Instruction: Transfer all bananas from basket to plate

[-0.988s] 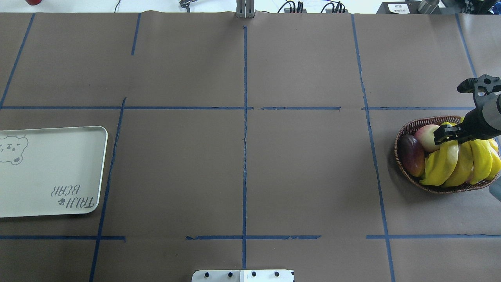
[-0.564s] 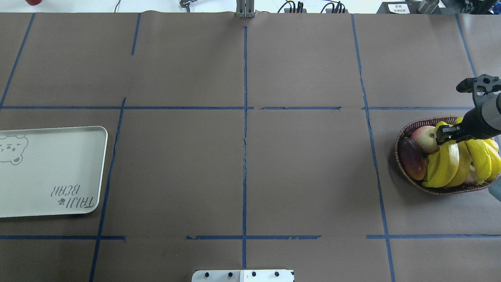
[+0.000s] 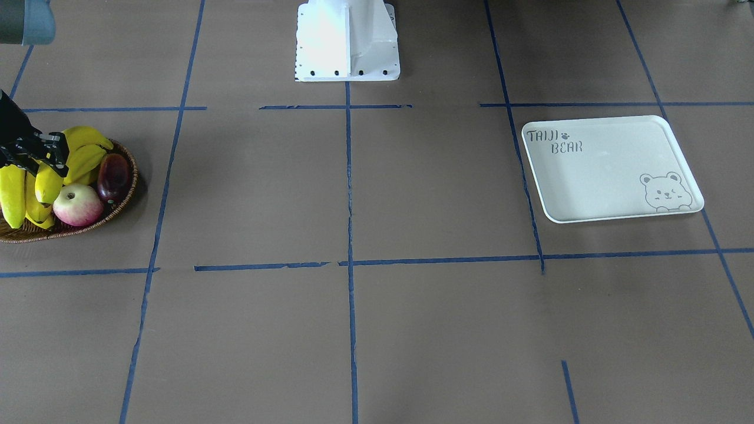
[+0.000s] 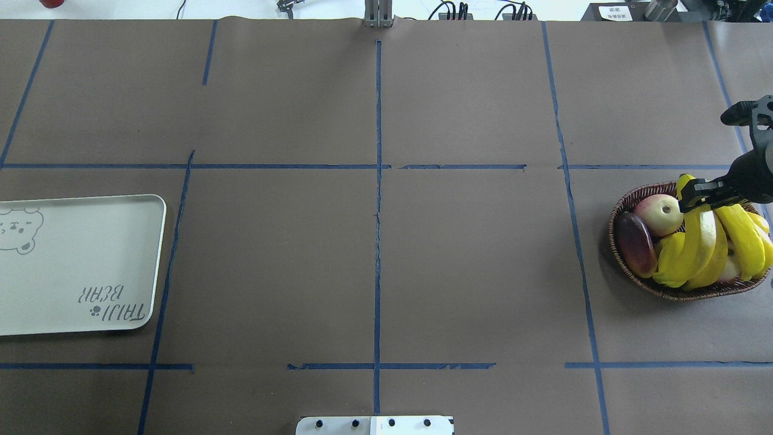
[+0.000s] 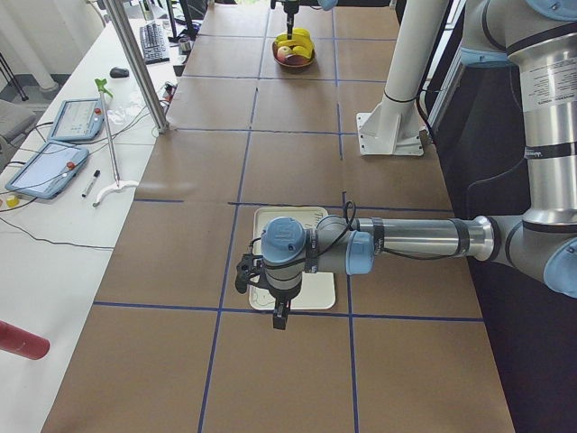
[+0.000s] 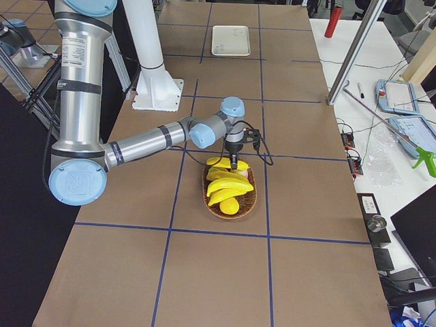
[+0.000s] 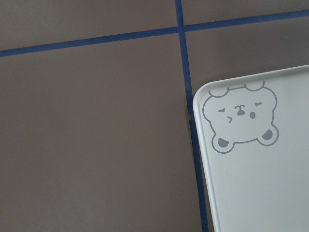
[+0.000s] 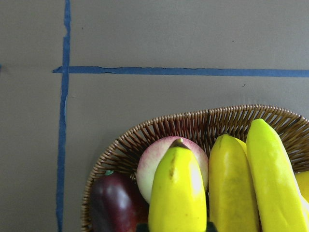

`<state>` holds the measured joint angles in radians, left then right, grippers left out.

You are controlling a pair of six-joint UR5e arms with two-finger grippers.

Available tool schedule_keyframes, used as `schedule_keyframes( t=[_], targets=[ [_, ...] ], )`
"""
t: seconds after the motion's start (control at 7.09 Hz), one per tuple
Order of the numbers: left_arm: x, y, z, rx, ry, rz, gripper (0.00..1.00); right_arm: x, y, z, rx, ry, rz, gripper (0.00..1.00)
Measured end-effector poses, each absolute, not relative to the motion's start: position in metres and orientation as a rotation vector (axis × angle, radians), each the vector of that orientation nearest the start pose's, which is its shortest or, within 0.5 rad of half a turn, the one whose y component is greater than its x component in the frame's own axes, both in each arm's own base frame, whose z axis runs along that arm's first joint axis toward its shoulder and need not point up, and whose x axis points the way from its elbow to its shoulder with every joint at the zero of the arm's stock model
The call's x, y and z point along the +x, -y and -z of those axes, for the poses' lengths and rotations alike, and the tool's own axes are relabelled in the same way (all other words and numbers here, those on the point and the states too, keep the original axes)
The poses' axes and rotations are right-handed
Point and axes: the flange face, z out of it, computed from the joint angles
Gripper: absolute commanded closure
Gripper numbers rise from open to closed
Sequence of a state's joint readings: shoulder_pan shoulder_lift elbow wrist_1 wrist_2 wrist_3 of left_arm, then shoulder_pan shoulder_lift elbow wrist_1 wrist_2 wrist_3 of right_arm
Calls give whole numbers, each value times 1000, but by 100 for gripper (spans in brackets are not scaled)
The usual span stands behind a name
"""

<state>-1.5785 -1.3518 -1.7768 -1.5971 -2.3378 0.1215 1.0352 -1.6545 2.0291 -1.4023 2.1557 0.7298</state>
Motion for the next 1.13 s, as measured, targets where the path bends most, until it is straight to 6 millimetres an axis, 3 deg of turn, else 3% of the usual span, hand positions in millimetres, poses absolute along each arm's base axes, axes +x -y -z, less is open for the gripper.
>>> schedule_keyframes(
  t=[0.28,0.56,1.13],
  targets=[
    [-67,403,-646,76,-764,-122,0,-159,436,-428,101,824,-31,99],
    [-59,414,-635,92,-762,-146,0,-173,460,-393,115,873,-80,100],
    [-37,497,-568,229,-766,-225,0,-234,487,-337,117,953,-21,100]
  ],
)
